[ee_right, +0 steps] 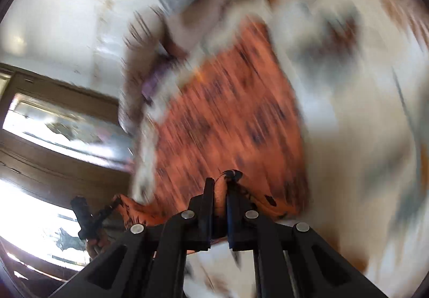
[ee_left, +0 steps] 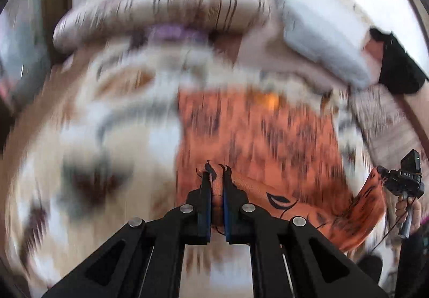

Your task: Fold small clothes

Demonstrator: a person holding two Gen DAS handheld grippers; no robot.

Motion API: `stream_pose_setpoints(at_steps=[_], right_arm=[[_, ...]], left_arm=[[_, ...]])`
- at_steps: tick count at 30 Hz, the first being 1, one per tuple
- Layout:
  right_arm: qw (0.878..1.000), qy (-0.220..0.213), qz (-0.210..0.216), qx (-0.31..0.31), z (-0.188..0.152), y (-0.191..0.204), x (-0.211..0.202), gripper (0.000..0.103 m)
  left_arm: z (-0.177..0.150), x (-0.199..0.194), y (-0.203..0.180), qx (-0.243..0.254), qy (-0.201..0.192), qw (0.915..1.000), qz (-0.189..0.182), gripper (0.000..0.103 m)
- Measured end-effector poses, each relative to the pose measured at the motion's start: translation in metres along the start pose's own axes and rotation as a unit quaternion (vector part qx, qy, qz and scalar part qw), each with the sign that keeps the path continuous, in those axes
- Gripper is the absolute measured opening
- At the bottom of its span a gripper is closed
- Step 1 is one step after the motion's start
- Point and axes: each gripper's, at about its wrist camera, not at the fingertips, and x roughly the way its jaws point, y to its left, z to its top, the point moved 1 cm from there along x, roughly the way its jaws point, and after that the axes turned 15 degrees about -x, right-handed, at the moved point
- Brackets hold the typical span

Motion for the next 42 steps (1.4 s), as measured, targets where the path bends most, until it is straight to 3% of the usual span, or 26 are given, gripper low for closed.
stream_pose_setpoints(at_steps=[4, 5, 6, 7, 8, 10, 15, 18, 21, 23, 27, 31, 34, 36, 38, 40, 42], right_arm=[[0.997, -0.069, -0.016, 0.033, 0.094, -0.034, 0.039, 0.013], [0.996, -0.072, -0.032, 0.03, 0.104, -0.043, 0.051, 0.023], [0.995, -0.076, -0.058, 0.035, 0.11, -0.052, 0.062, 0.056], [0.991, -0.072, -0.1, 0.05, 0.109, -0.062, 0.073, 0.082], [0.988, -0.073, -0.125, 0.06, 0.103, -0.066, 0.077, 0.095], [0.987, -0.078, -0.123, 0.061, 0.08, -0.061, 0.08, 0.095], [0.993, -0.067, -0.093, 0.03, 0.006, -0.023, 0.057, 0.095], [0.993, -0.071, -0.054, 0.071, -0.047, -0.01, 0.055, 0.095], [0.987, -0.059, -0.031, 0.145, -0.08, -0.018, 0.075, 0.095], [0.984, -0.072, -0.036, 0.158, -0.081, -0.021, 0.086, 0.095], [0.97, -0.107, -0.049, 0.21, -0.08, -0.03, 0.096, 0.095], [0.965, -0.122, -0.072, 0.222, -0.067, -0.032, 0.1, 0.095], [0.953, -0.142, -0.086, 0.254, -0.065, -0.039, 0.097, 0.094], [0.948, -0.149, -0.097, 0.265, -0.059, -0.042, 0.098, 0.094], [0.948, -0.144, -0.11, 0.263, -0.05, -0.044, 0.102, 0.09], [0.946, -0.13, -0.132, 0.267, -0.048, -0.05, 0.105, 0.077], [0.942, -0.128, -0.133, 0.281, -0.048, -0.054, 0.108, 0.077]], left_arm=[[0.069, 0.066, -0.004, -0.037, -0.051, 0.9978, 0.022, 0.013], [0.077, 0.09, -0.006, -0.034, -0.046, 0.9977, 0.036, 0.034], [0.084, 0.12, -0.006, -0.026, -0.035, 0.9971, 0.062, 0.052], [0.086, 0.148, -0.002, -0.02, -0.018, 0.9957, 0.089, 0.055], [0.084, 0.165, 0.003, -0.023, 0.001, 0.9944, 0.103, 0.055], [0.074, 0.182, 0.018, -0.032, 0.035, 0.9921, 0.116, 0.055], [0.04, 0.122, 0.054, -0.063, -0.032, 0.9917, 0.108, 0.058], [-0.002, 0.078, 0.071, -0.121, -0.045, 0.9885, 0.08, 0.058], [-0.034, 0.071, 0.07, -0.161, -0.018, 0.9861, 0.039, 0.061], [-0.051, 0.084, 0.065, -0.18, 0.015, 0.9834, 0.016, 0.061], [-0.065, 0.112, 0.052, -0.213, 0.042, 0.9762, 0.009, 0.061], [-0.053, 0.135, 0.055, -0.258, 0.043, 0.965, 0.016, 0.061], [-0.044, 0.146, 0.062, -0.286, 0.044, 0.957, 0.017, 0.058], [-0.041, 0.151, 0.064, -0.289, 0.043, 0.956, 0.03, 0.028], [-0.037, 0.156, 0.068, -0.293, 0.052, 0.954, 0.032, 0.018], [-0.036, 0.158, 0.069, -0.293, 0.055, 0.954, 0.035, 0.017], [-0.037, 0.158, 0.067, -0.286, 0.052, 0.9561, 0.04, 0.017]])
